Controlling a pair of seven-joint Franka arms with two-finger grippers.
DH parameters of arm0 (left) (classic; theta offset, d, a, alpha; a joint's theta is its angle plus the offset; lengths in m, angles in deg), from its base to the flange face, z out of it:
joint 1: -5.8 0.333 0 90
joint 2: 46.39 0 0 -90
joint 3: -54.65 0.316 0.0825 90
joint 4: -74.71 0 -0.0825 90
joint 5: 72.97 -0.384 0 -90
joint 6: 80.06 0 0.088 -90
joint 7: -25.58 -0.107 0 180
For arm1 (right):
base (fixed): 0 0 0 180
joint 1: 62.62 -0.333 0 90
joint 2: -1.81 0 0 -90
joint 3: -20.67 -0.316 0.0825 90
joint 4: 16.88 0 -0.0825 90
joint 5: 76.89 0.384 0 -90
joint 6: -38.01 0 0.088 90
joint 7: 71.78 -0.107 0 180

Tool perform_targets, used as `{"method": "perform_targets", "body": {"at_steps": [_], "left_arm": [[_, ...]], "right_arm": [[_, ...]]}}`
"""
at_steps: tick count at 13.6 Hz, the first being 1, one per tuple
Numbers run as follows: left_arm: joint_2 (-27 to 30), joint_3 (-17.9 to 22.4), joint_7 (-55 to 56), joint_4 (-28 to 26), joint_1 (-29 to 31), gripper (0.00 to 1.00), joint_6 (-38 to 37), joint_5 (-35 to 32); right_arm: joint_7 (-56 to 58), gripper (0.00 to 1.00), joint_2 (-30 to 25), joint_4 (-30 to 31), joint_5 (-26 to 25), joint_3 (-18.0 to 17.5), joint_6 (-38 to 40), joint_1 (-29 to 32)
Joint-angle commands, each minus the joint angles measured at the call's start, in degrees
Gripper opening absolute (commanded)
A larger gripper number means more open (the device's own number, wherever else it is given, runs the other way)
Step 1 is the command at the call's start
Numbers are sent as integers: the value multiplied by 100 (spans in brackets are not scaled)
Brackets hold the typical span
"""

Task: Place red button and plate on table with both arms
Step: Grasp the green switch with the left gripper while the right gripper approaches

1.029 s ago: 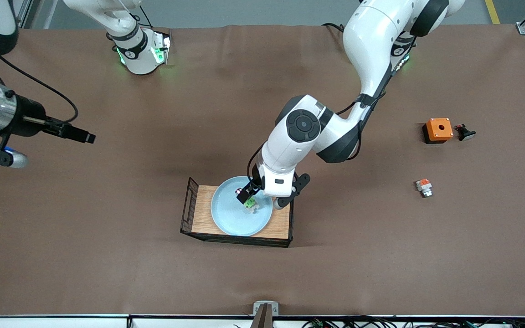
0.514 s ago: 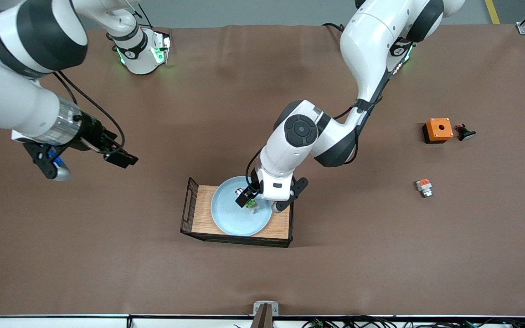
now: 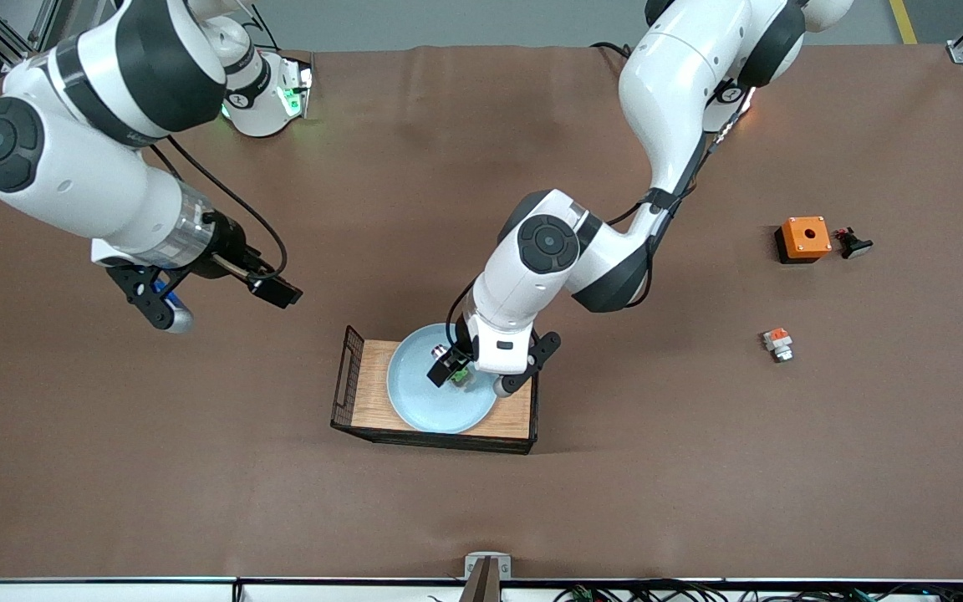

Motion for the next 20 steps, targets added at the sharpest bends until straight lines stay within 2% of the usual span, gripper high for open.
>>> {"method": "perform_targets", "body": {"at_steps": [1,6,9,11,12,13,15,16,18,20], "left_arm": [[-240,242,-36,377,-201,94,-18,-93],[-363,321,-36,465,-254,93,9,-93],[-381,321,-45,465,-245,87,17,-93],[-381,321,-45,465,-245,76,17,-93],[-372,321,-36,465,-245,66,17,-84],[-372,321,-36,465,-245,54,17,-84],[-372,321,-62,465,-237,19,9,-84],[-372,321,-97,465,-236,9,9,-84],[-346,312,-89,465,-228,1,-26,-75],[-319,312,-89,465,-210,0,-70,-49]], "right_arm": [[-833,100,68,-42,5,41,-197,-169],[-1750,100,-37,694,22,50,-1311,-502],[-2302,100,-98,1353,22,50,-2347,-775],[-2751,100,-90,1661,22,50,-2946,-925],[-2814,100,-81,1750,14,50,-3123,-934],[-2806,100,-63,1785,13,50,-3151,-926],[-2735,100,-28,1812,22,50,-3125,-925],[-2727,100,-19,1873,14,50,-3133,-934],[-2718,100,-19,1909,-4,50,-3151,-961],[-2709,100,-11,1909,-4,41,-3168,-952]]}}
